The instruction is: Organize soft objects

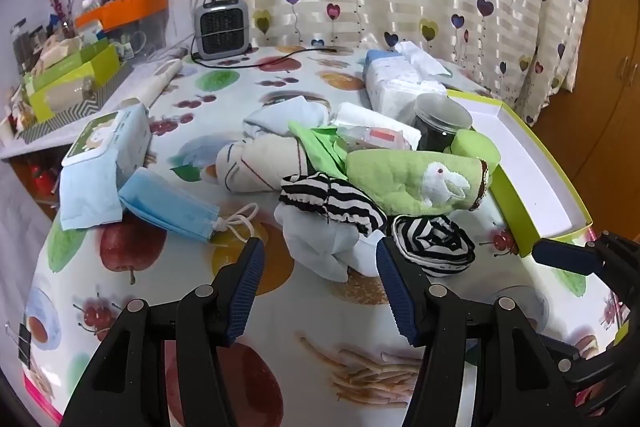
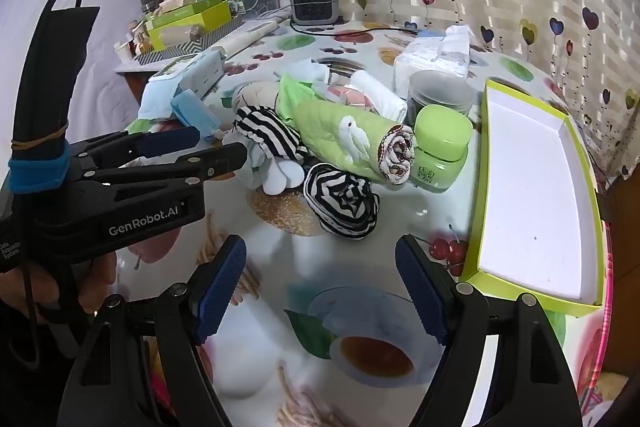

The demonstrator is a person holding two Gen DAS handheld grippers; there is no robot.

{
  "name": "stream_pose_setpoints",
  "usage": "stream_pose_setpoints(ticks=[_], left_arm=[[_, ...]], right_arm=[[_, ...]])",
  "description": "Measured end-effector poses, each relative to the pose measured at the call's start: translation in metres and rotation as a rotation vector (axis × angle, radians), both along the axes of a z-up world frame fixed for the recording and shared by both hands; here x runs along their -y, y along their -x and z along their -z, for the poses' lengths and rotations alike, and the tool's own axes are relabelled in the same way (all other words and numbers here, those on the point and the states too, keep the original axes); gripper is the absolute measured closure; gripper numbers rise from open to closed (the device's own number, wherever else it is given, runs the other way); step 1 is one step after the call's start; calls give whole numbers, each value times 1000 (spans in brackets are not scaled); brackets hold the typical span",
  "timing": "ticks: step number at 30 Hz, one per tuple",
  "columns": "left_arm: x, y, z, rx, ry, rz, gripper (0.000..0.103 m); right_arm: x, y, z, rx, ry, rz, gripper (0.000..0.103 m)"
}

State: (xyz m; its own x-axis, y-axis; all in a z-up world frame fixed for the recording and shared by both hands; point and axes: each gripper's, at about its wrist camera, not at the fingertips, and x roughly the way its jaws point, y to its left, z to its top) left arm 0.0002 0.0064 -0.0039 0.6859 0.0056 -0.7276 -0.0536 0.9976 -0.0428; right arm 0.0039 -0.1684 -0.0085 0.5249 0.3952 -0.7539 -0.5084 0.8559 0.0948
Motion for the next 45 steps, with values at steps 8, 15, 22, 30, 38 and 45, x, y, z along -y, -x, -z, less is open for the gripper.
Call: stream_pose_setpoints(ticks=[8, 15, 22, 30, 38, 45], left_arm=[[2, 0, -1, 13, -7, -2, 46], [4, 0, -1, 12, -3, -3, 46], [3, -1, 0, 6, 8, -1, 46], [4, -2, 2, 3, 20, 1, 46], [7, -3, 6, -5, 26, 2, 46], [7, -3, 6, -6, 27, 2, 46]], right_arm=[[1, -1, -1, 2, 1, 3, 26], [1, -2, -1, 2, 0, 4, 26], [1, -2, -1, 3, 0, 3, 26], [3, -3, -2, 1, -4, 4, 26], [4, -3, -2, 0, -6, 4, 26], [4, -4, -2, 0, -6, 5, 26]])
